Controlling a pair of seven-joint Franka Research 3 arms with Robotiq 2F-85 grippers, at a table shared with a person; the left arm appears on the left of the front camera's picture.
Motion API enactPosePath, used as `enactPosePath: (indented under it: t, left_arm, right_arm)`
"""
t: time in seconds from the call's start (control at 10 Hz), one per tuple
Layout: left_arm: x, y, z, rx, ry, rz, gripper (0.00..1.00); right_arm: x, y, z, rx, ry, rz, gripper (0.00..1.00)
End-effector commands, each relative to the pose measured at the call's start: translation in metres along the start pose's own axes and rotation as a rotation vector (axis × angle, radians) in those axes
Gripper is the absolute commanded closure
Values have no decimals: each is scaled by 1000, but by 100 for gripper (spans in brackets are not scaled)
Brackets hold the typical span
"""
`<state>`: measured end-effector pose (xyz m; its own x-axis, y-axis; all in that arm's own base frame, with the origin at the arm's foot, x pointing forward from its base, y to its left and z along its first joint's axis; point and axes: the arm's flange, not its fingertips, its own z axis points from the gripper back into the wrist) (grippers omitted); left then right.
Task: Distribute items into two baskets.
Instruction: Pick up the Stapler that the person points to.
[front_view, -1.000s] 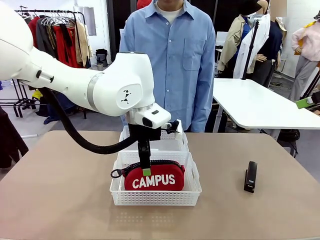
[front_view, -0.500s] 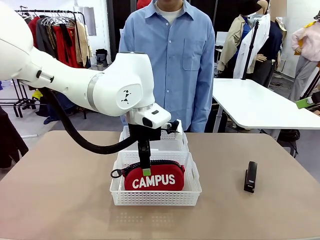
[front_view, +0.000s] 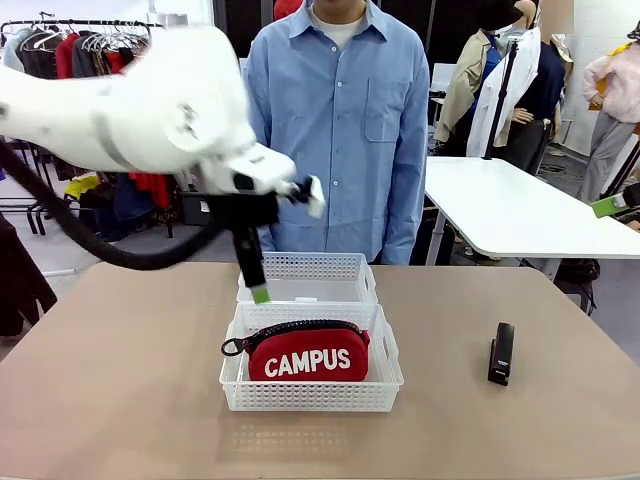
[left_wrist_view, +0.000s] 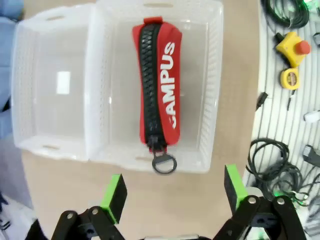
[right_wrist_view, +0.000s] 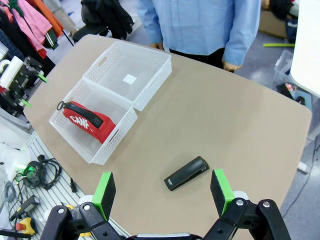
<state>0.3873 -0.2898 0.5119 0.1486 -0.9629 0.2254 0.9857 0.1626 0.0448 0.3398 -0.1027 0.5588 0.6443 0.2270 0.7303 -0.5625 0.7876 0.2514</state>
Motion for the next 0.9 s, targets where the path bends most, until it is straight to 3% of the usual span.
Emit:
enactPosePath:
  t: [0.0,0.4,0.6,0.8]
  left_arm:
    - [-48,2,30,0,-69,21,0]
    - [-143,28,69,36,-194,196,0]
    - [-196,26,84,73,-299,279,0]
    - [-222,13,101,100,-438,301,0]
  right_arm:
    - [2,0,0,21,-24,9,0]
    - [2,0,0,21,-24,9,0]
    - [2,0,0,21,-24,9,0]
    - [2,0,0,21,-24,9,0]
